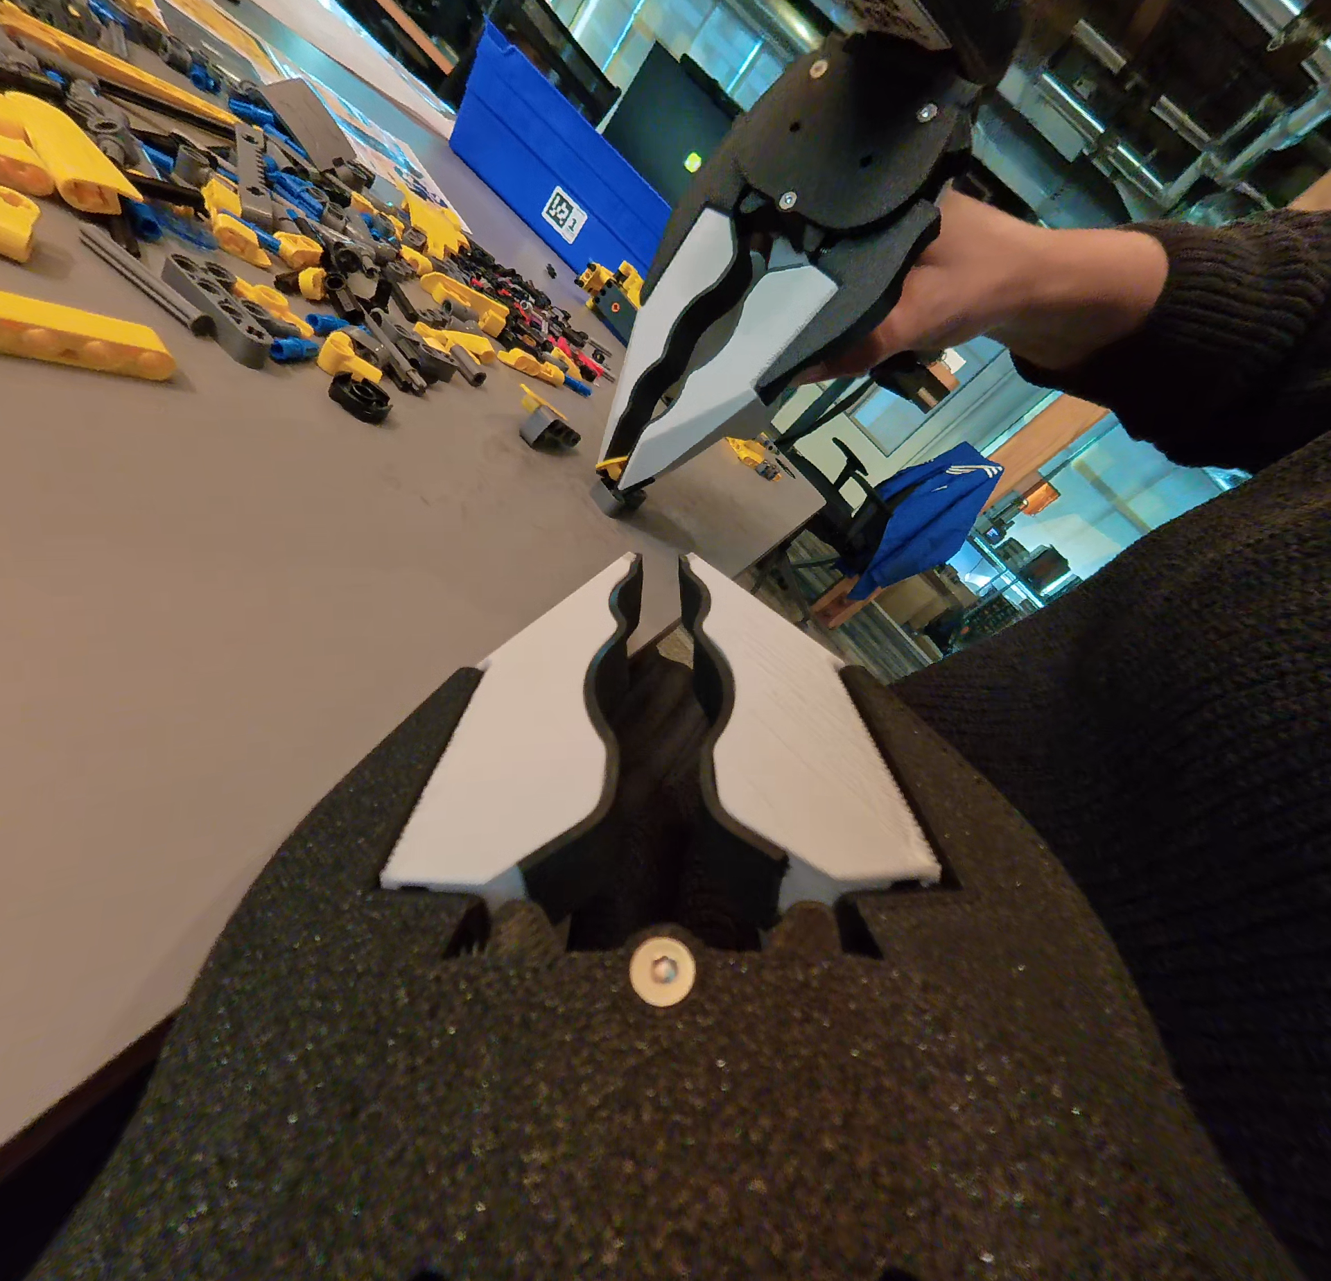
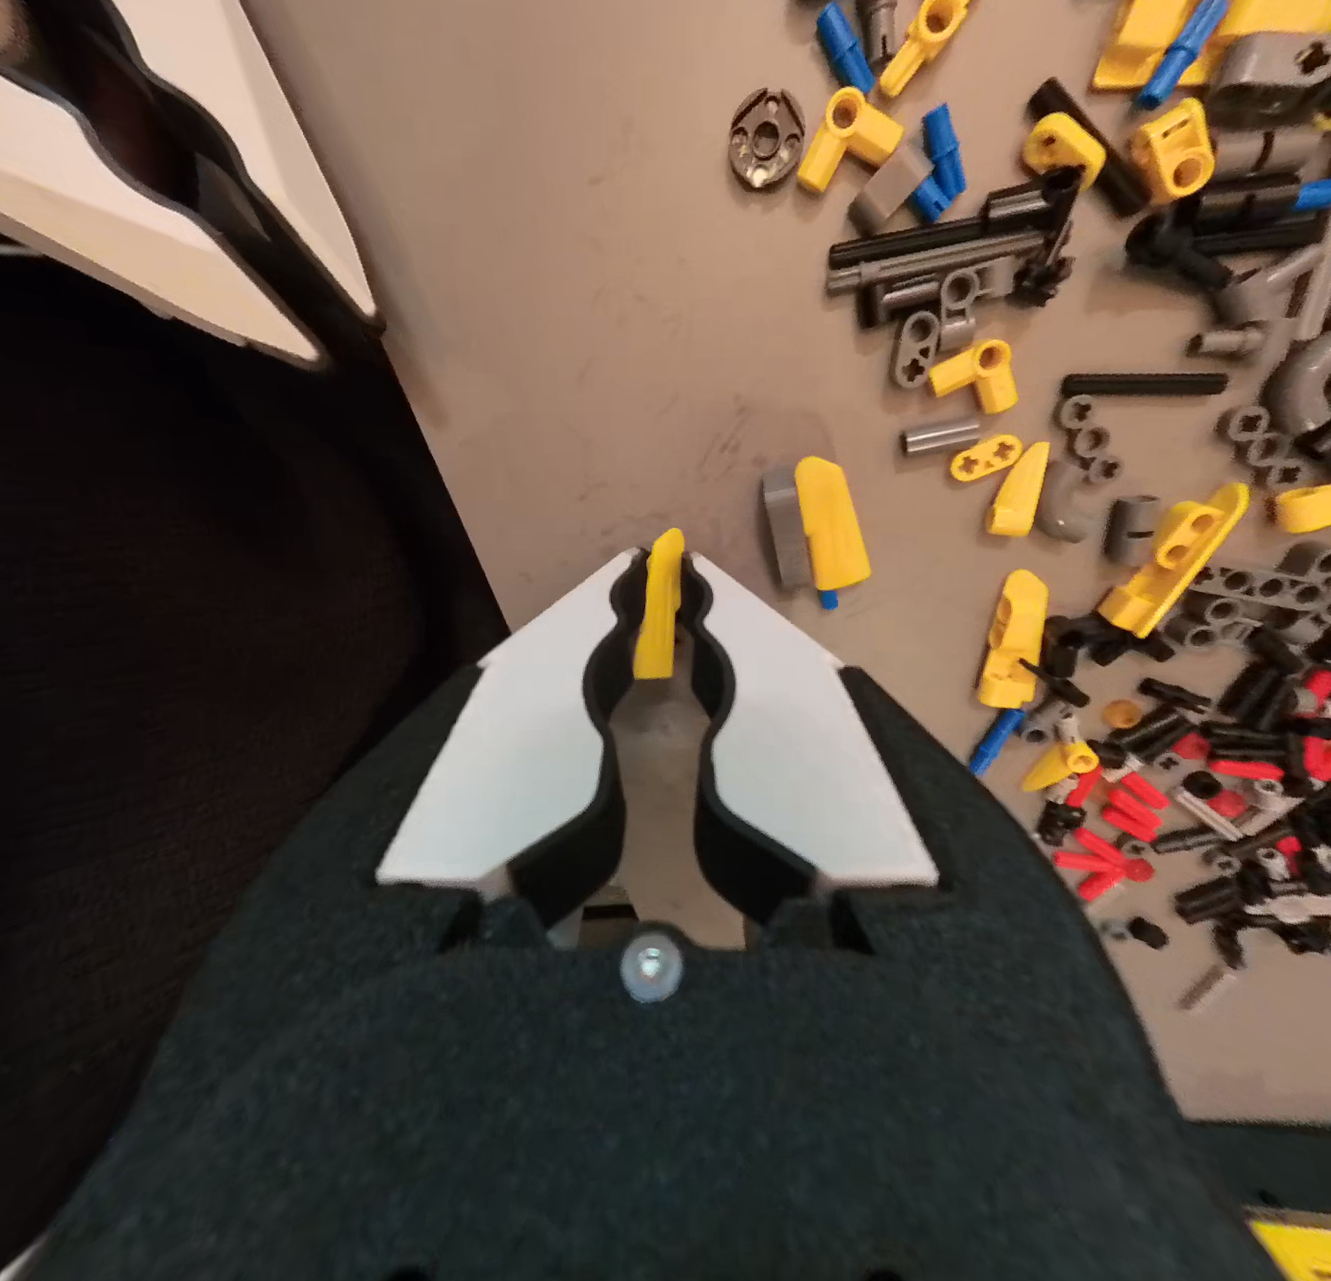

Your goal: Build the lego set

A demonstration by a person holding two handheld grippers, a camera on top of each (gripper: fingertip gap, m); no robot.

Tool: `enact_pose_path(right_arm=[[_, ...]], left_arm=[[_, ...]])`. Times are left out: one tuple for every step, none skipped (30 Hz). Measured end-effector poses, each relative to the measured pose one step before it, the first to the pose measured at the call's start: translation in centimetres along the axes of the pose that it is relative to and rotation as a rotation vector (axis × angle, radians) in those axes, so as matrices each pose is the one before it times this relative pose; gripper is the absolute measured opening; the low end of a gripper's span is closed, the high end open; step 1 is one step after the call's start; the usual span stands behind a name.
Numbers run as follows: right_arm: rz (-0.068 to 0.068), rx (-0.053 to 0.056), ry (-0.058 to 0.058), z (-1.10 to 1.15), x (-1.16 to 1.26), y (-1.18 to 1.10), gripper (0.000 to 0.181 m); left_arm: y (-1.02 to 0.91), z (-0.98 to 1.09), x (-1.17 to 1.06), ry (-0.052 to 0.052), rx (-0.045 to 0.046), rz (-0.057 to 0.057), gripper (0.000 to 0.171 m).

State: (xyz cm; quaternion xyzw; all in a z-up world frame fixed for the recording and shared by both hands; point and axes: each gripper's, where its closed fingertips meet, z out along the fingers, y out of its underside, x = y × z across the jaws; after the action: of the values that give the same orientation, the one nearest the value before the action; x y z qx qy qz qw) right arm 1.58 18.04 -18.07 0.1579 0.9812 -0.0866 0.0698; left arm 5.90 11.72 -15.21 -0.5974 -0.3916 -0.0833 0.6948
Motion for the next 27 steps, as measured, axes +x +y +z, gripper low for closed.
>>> enact_pose_path(right_arm=[[0.0146, 0.0116, -0.0157, -0.009, -0.011, -0.004, 0.008], [0.0154, 0.016, -0.0184, -0.011, -0.017, -0.025, 0.008], [0.0176, 0.0228, -0.0229, -0.019, -0.021, -0.034, 0.008], [0.022, 0.0265, -0.0263, -0.026, -0.015, -0.023, 0.008], [0.0202, 0.0257, -0.0235, -0.032, -0.008, -0.016, 0.008], [0.0102, 0.0229, -0.0161, -0.015, -0.003, -0.036, 0.008], [-0.0048, 0.0189, -0.0088, -0.013, -0.021, -0.017, 0.008], [-0.0122, 0.0158, -0.0054, -0.001, -0.009, -0.007, 0.008], [-0.0124, 0.0136, -0.0064, 0.007, -0.063, -0.02, 0.008], [-0.0181, 0.0114, -0.0138, 0.057, -0.214, -0.008, 0.008], [-0.0192, 0.0114, -0.0232, 0.124, -0.384, -0.034, 0.008], [-0.0136, 0.0118, -0.03, 0.169, -0.487, -0.066, 0.008], [-0.0163, 0.0099, -0.0287, 0.194, -0.466, -0.077, 0.008], [-0.0256, 0.0082, -0.0155, 0.147, -0.295, -0.092, 0.008], [-0.0305, 0.0037, -0.0049, 0.089, -0.157, -0.079, 0.008], [-0.0326, -0.0023, -0.0062, 0.087, -0.166, -0.028, 0.008], [-0.0342, -0.0047, -0.0109, 0.104, -0.248, 0.006, 0.008], [-0.0314, -0.0042, -0.0139, 0.118, -0.286, -0.021, 0.008], [-0.0249, -0.0043, -0.0165, 0.119, -0.293, -0.012, 0.008], [-0.0226, -0.0027, -0.0149, 0.107, -0.227, -0.035, 0.008], [-0.0215, 0.0017, -0.0097, 0.069, -0.1, -0.06, 0.008], [-0.0157, 0.0038, -0.0097, 0.029, -0.045, -0.042, 0.008], [-0.0084, 0.0059, -0.012, -0.009, 0.001, -0.014, 0.008], [-0.0029, 0.0089, -0.0129, -0.012, 0.019, -0.03, 0.008], [-0.0018, 0.0096, -0.014, -0.009, 0.001, -0.004, 0.009], [-0.0017, 0.0096, -0.0127, -0.014, -0.004, -0.006, 0.009], [0.0007, 0.009, -0.0102, -0.014, 0.023, -0.017, 0.009]], left_arm=[[-0.033, -0.039, -0.01, 0.0003, 0.00084, 0.0004, 0.009], [-0.034, -0.027, -0.011, 0.0013, 0.00118, -0.0012, 0.009], [-0.032, -0.034, 0.011, 0.002, 0.00088, -0.001, 0.009], [-0.055, -0.049, 0.025, 0.0014, 0.00198, 0.001, 0.009], [-0.092, -0.055, 0.075, 0.0023, 0.0031, 0.0033, 0.009], [-0.083, -0.03, 0.166, 0.0052, 0.00287, 0.0061, 0.009], [-0.08, -0.011, 0.204, 0.0047, 0.00284, 0.0091, 0.009], [-0.071, 0.019, 0.248, 0.0038, 0.00248, 0.0133, 0.01], [-0.029, 0.084, 0.288, 0.004, -0.00071, 0.0175, 0.01], [0.052, 0.164, 0.325, 0.0053, -0.006, 0.019, 0.01], [0.106, 0.245, 0.35, 0.0051, -0.01073, 0.0187, 0.011], [0.104, 0.3, 0.354, 0.003, -0.01159, 0.0206, 0.012], [0.131, 0.348, 0.305, -0.0021, -0.01619, 0.0254, 0.013], [0.171, 0.383, 0.133, -0.014, -0.02236, 0.0321, 0.014], [0.2, 0.41, -0.067, -0.0268, -0.02737, 0.0382, 0.014], [0.218, 0.405, -0.183, -0.0331, -0.03517, 0.0387, 0.015], [0.121, 0.348, -0.169, -0.0311, -0.03329, 0.0392, 0.016], [-0.033, 0.283, -0.167, -0.0279, -0.02492, 0.0366, 0.016], [-0.08, 0.251, -0.171, -0.0222, -0.02309, 0.0318, 0.017], [-0.012, 0.242, -0.228, -0.0182, -0.03004, 0.0276, 0.017], [0.116, 0.23, -0.434, -0.0245, -0.04013, 0.025, 0.017], [0.183, 0.219, -0.575, -0.0288, -0.04275, 0.0265, 0.017], [0.191, 0.222, -0.462, -0.0219, -0.04015, 0.0305, 0.017], [0.243, 0.242, -0.239, -0.0092, -0.04148, 0.0358, 0.017], [0.25, 0.256, -0.14, -0.0059, -0.04113, 0.0423, 0.017], [0.151, 0.274, -0.22, -0.0146, -0.03108, 0.0416, 0.017], [0.017, 0.277, 0.015, 0.001, -0.02001, 0.038, 0.017]])
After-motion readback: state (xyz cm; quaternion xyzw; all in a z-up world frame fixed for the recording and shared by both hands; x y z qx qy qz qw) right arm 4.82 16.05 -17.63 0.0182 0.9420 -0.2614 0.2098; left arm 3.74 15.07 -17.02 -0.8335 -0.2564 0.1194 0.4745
